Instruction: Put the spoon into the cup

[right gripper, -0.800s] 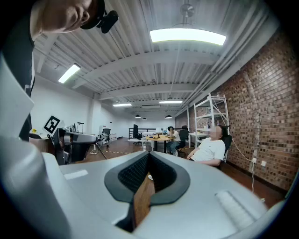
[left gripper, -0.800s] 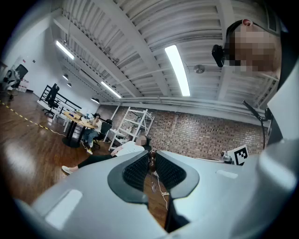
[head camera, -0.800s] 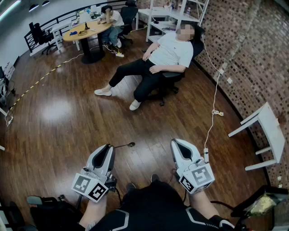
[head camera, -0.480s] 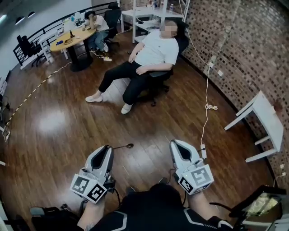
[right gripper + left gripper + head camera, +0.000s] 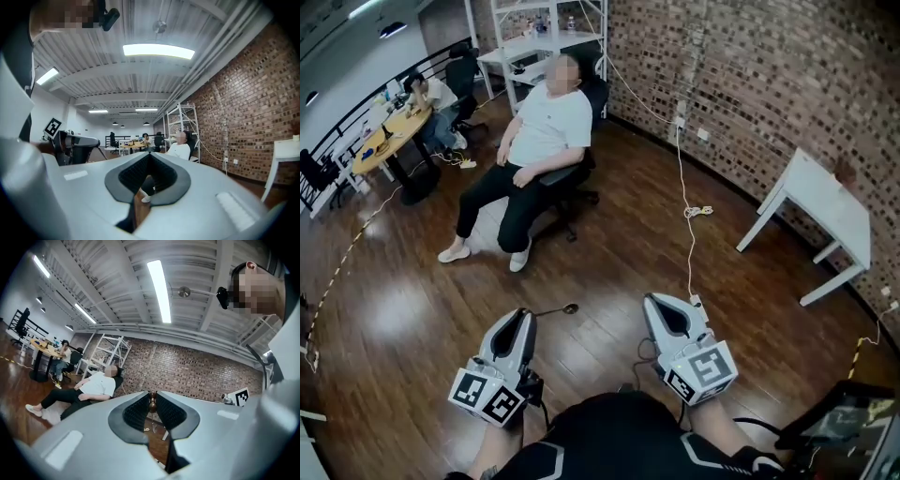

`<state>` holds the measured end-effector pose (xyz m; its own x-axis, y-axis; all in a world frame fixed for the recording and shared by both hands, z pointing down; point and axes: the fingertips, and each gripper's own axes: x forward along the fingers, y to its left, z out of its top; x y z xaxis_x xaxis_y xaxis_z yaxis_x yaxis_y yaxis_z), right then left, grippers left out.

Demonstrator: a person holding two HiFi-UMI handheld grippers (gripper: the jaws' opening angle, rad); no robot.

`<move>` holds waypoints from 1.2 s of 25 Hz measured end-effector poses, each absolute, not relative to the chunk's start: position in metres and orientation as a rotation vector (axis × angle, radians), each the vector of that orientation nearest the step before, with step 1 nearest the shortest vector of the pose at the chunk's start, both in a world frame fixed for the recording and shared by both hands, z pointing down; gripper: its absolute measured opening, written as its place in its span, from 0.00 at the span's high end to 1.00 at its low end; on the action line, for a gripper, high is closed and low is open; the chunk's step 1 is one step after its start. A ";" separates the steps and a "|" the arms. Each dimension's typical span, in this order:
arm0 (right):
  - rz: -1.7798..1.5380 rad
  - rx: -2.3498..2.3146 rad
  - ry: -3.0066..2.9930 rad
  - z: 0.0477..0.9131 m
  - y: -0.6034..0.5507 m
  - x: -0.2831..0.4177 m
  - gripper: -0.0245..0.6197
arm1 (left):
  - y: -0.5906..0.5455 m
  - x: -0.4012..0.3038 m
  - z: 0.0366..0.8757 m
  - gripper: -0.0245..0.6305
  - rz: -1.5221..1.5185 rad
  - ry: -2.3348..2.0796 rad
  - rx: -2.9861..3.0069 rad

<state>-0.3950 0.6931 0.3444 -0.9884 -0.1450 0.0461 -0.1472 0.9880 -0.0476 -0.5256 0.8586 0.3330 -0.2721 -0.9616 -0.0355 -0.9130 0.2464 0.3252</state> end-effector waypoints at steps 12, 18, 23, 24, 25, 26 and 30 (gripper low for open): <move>0.148 0.612 -3.039 0.347 0.547 -0.309 0.95 | 0.664 -0.474 0.323 0.90 -0.353 -2.048 2.049; 0.154 0.903 -2.968 0.351 0.496 -0.297 0.95 | 0.590 -0.479 0.326 0.90 -0.346 -1.841 2.218; 0.139 1.124 -2.886 0.351 0.468 -0.289 0.95 | 0.542 -0.493 0.331 0.90 -0.381 -1.696 2.321; 0.143 1.166 -2.865 0.352 0.463 -0.287 0.95 | 0.533 -0.495 0.333 0.90 -0.380 -1.669 2.335; 0.152 1.205 -2.845 0.353 0.458 -0.285 0.95 | 0.524 -0.498 0.336 0.90 -0.375 -1.642 2.346; 0.159 1.242 -2.825 0.354 0.454 -0.284 0.95 | 0.515 -0.500 0.339 0.90 -0.368 -1.615 2.354; 0.150 1.381 -2.737 0.348 0.439 -0.266 0.95 | 0.479 -0.491 0.343 0.90 -0.367 -1.505 2.389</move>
<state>-0.2658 0.4386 0.3484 -0.5932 -0.7978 0.1080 -0.8048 0.5910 -0.0549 -0.4910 0.4794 0.3432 0.4204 -0.9055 -0.0585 -0.8306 -0.4100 0.3770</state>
